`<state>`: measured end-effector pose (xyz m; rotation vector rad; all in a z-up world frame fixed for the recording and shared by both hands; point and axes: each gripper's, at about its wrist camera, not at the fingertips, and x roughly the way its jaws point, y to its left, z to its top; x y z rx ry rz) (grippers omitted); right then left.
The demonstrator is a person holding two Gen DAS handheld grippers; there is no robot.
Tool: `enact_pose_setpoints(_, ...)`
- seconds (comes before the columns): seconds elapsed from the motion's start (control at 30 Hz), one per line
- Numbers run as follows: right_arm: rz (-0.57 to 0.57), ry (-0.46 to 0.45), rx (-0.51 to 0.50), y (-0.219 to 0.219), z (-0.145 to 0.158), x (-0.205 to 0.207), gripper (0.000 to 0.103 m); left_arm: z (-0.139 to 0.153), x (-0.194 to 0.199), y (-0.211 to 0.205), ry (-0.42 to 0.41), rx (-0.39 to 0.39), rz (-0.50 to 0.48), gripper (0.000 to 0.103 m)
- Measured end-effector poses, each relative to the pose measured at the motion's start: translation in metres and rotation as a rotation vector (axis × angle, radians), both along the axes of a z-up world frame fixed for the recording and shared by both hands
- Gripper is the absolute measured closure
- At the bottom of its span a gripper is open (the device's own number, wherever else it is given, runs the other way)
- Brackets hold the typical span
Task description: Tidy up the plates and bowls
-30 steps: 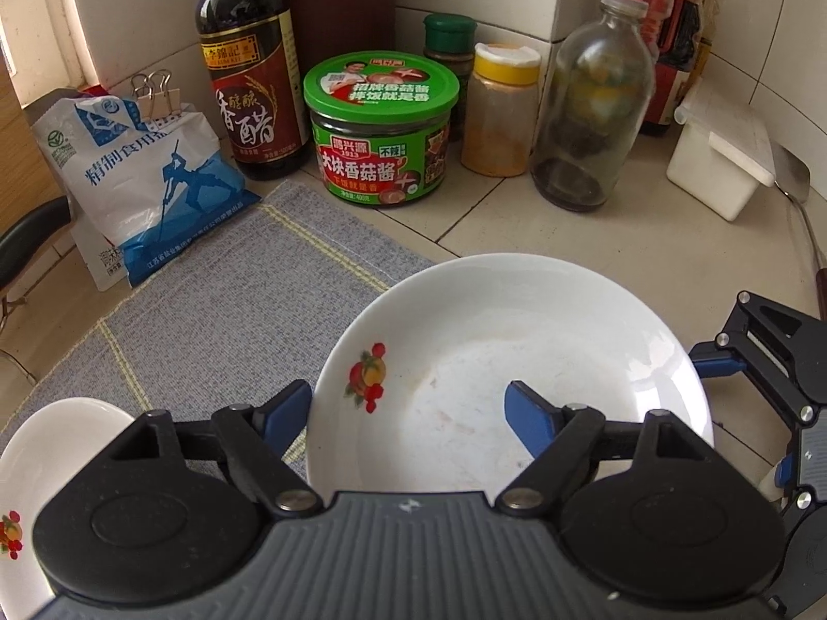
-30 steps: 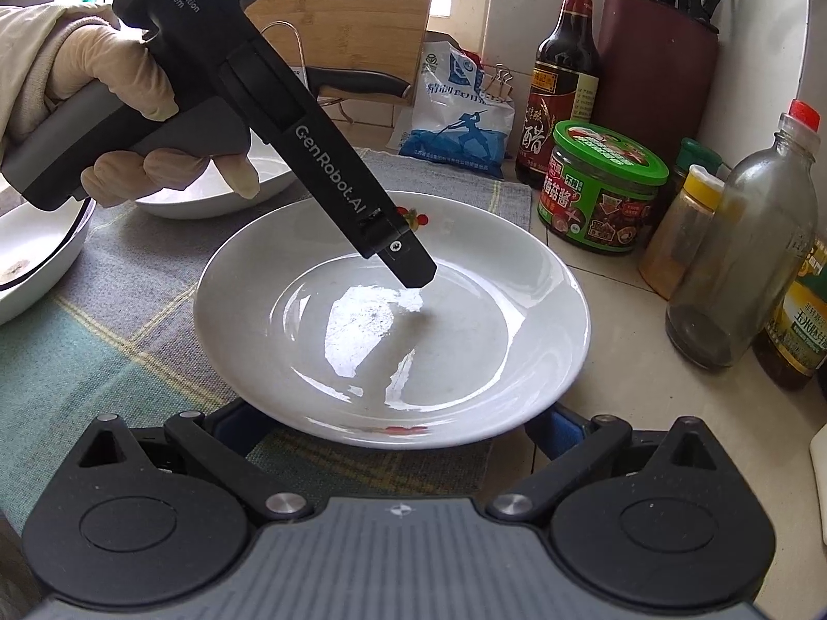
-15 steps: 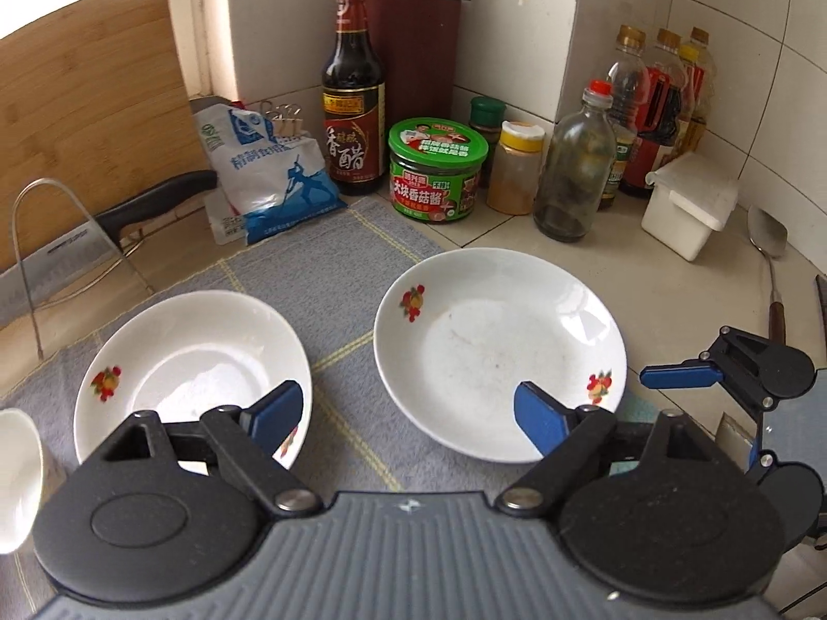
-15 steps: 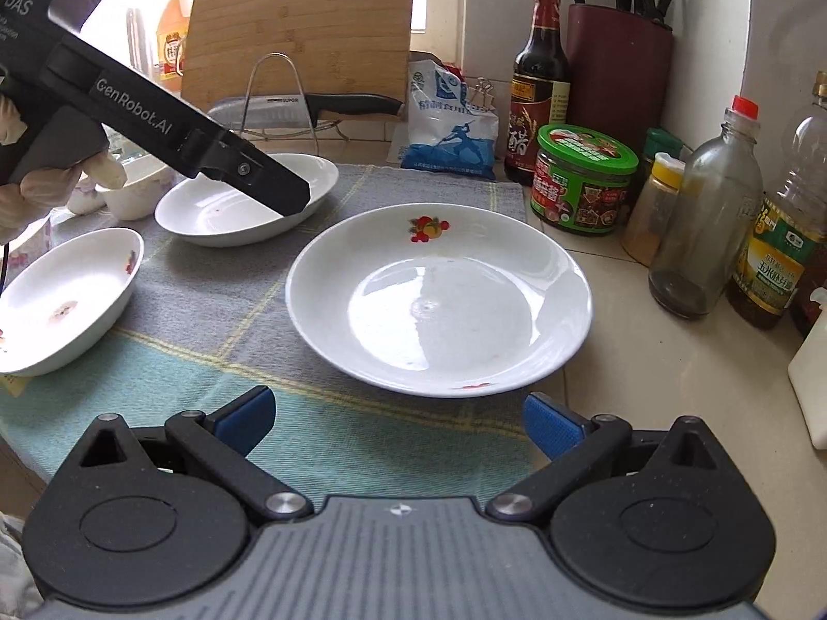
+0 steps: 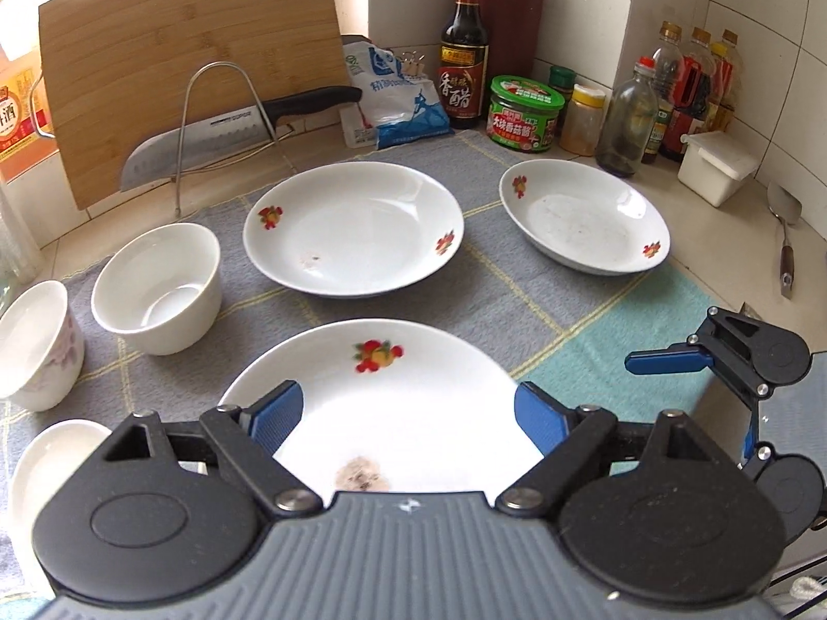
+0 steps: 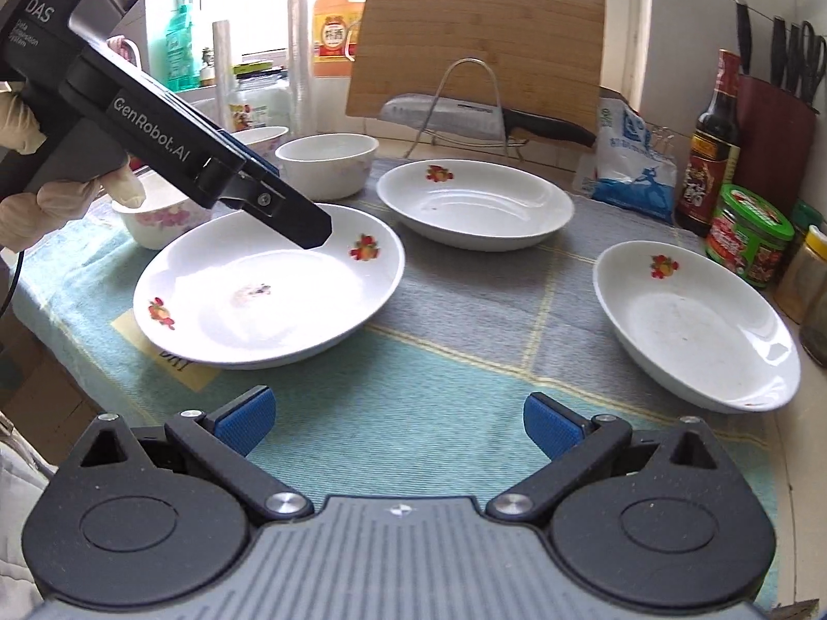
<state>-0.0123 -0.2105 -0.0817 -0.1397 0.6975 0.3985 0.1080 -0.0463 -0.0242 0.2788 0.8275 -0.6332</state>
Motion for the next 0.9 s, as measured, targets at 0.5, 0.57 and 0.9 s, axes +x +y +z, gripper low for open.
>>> enact_pose_setpoints(0.5,0.093,-0.019,-0.001,0.058,-0.024,0.007,0.0,-0.017,0.034,0.044,0.034,0.098,-0.032,0.015)
enact_pose_setpoints(0.57,0.092,-0.024,0.003,0.057,-0.025,0.007,0.0,-0.022,0.041,0.043,0.06,0.099,-0.04,0.017)
enact_pose_setpoints(0.9,0.109,-0.059,0.019,0.057,-0.03,0.01,0.0,-0.039,0.067,0.028,0.136,0.133,-0.079,0.031)
